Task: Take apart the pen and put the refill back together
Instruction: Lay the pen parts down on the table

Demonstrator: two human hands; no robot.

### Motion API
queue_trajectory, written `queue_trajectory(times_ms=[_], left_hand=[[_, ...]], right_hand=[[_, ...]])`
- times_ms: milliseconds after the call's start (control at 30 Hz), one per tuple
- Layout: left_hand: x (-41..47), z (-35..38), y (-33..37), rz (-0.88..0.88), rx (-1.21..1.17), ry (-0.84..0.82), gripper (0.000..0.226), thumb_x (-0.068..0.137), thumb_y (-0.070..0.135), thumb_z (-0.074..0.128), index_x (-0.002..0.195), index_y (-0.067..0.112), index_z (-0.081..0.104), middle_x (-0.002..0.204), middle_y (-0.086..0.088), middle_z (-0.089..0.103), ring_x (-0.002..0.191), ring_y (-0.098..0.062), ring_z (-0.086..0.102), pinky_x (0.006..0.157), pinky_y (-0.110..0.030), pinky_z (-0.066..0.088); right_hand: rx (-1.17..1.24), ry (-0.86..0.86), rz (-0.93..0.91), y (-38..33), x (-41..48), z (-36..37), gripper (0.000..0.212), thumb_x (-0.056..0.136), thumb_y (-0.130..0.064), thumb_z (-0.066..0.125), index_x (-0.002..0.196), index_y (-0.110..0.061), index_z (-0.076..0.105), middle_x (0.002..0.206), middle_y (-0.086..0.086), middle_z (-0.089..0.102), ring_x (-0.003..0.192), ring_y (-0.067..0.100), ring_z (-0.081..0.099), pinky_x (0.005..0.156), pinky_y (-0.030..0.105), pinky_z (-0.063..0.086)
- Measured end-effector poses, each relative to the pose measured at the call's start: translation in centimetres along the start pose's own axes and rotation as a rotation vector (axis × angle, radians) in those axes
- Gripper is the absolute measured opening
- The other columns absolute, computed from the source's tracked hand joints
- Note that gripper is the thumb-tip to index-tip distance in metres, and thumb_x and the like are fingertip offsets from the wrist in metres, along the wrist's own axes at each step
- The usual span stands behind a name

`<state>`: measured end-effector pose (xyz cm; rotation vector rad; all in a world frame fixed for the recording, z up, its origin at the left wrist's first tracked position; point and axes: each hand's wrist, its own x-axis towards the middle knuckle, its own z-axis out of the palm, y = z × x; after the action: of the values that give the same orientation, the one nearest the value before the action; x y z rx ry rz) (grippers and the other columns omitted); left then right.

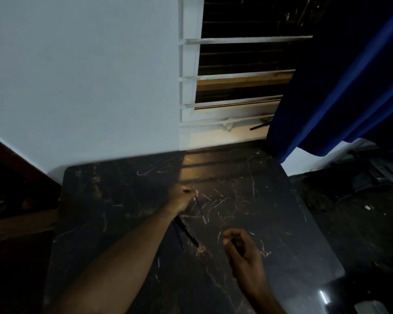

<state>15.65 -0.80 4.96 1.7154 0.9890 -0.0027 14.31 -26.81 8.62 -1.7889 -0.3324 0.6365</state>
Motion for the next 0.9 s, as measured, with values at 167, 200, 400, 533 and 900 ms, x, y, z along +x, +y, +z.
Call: queue_trajectory(times_ms=[167,200,400,533,900], left_hand=[[2.5,1.4,-1.4,-0.033,0.295,-0.041,0.031,0.101,0.031,0.071,0.103,0.003,0.085,0.106,-0.015,0.083,0.103,-0.028,0.077,0.089,-0.033,0.056],[2.9,1.6,-1.4,-0.024,0.339,-0.035,0.033,0.1,0.034,0.072,0.101,0.005,0.085,0.105,-0.014,0.083,0.102,-0.027,0.077,0.089,-0.034,0.057],[3.5,1.2,-1.0,0.005,0.428,0.031,0.041,0.091,0.05,0.078,0.101,0.011,0.081,0.095,-0.005,0.075,0.098,-0.025,0.075,0.08,-0.031,0.056],[1.5,-3.0,-2.5,-0.062,0.394,0.233,0.049,0.092,0.057,0.072,0.067,0.015,0.07,0.062,0.001,0.064,0.075,-0.027,0.072,0.058,-0.026,0.041],[-4.9,-1.0,-8.3,-0.139,0.66,0.084,0.037,0.09,0.047,0.072,0.105,0.015,0.083,0.112,-0.009,0.082,0.106,-0.029,0.076,0.084,-0.032,0.058]], right_hand=[[-0.041,0.026,-0.01,0.9,-0.4,-1.1,0.018,0.093,-0.036,0.069,0.11,-0.03,0.072,0.064,-0.006,0.061,0.055,0.006,0.051,0.053,0.027,0.039],[-0.042,0.029,-0.008,1.0,-0.5,-1.2,0.019,0.093,-0.035,0.069,0.111,-0.03,0.071,0.062,-0.005,0.059,0.055,0.008,0.049,0.054,0.028,0.039],[-0.014,-0.01,0.0,1.1,-0.9,-0.3,0.03,0.09,-0.04,0.062,0.118,-0.032,0.067,0.064,0.001,0.049,0.058,0.015,0.046,0.054,0.03,0.038],[0.043,-0.018,-0.017,0.6,-0.4,-0.2,0.029,0.093,-0.02,0.052,0.114,-0.03,0.07,0.063,0.0,0.052,0.056,0.012,0.048,0.05,0.024,0.039],[0.194,-0.075,-0.034,-0.8,1.2,-0.3,0.027,0.092,-0.012,0.043,0.108,-0.002,0.063,0.064,0.006,0.053,0.053,0.016,0.049,0.049,0.023,0.037]])
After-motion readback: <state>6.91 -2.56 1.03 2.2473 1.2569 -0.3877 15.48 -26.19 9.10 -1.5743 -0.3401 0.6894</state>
